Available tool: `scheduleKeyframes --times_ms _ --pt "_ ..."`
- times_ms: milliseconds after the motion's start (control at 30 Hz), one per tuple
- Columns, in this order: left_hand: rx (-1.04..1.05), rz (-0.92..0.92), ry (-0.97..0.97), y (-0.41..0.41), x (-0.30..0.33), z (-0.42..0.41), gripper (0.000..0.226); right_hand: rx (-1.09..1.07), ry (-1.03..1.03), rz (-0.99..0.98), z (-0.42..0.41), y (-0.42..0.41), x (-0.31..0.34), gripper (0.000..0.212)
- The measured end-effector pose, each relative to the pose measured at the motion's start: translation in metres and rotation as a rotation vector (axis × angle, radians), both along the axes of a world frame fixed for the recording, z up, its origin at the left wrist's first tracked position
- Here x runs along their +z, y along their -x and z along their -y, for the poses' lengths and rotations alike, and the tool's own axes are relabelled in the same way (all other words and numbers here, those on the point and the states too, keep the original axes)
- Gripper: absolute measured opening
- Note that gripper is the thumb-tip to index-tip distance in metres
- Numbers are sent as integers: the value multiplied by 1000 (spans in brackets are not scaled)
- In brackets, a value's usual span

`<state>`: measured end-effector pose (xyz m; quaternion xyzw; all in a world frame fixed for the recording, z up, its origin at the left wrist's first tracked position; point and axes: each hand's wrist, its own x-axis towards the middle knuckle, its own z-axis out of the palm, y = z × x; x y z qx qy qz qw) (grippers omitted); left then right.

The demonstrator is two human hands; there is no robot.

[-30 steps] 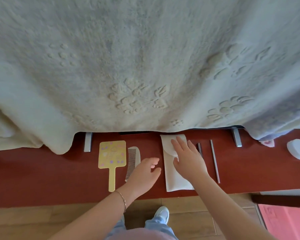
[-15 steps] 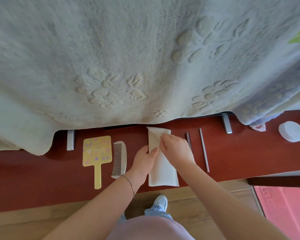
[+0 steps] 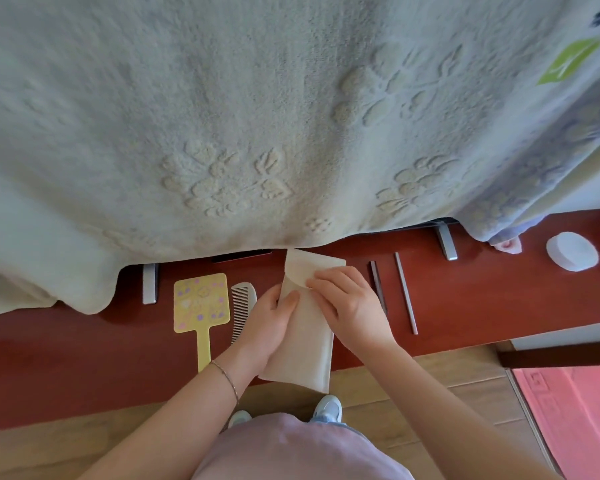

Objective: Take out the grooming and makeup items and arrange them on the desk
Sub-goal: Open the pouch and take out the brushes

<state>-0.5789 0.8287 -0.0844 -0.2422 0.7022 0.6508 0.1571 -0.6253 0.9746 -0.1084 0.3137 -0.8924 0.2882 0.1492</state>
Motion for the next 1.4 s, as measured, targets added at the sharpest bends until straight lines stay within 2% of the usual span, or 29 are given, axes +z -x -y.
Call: scheduleKeyframes --times_ms 133,233,367,467,600,700,800,867,1000,1100,1233,1300,1400 --pt "-75 -24 49 -7 4 6 22 -166 180 260 6 -2 19 17" --pt "-83 -31 3 -12 7 11 16 -242 262 408 2 8 35 11" --pt "-155 -60 32 -15 13 18 15 -440 264 150 -6 34 53 13" --pt "-247 -104 60 -17 18 20 15 -566 186 77 -14 45 59 16" --pt "-276 -144 94 -19 20 23 18 -417 136 287 -16 34 65 35" --pt "-231 -154 110 -21 20 29 20 -224 103 293 -10 15 67 19" --pt "-240 -183 124 -23 23 34 24 -110 72 368 -3 -1 61 33" --pt "-250 -196 137 -24 22 36 25 -102 83 439 -1 -5 59 27" --pt "-243 -199 148 -28 19 38 27 -73 56 475 -1 -9 60 40" --pt "-264 -205 145 -31 18 38 31 -100 89 610 0 -10 61 36" --pt "-285 -202 166 -36 13 37 35 -153 195 813 2 -12 59 14" --pt "-287 -194 185 -38 11 38 36 -197 258 866 3 -12 57 12" --pt "-287 -175 202 -40 6 39 34 -300 469 934 5 -11 56 14"
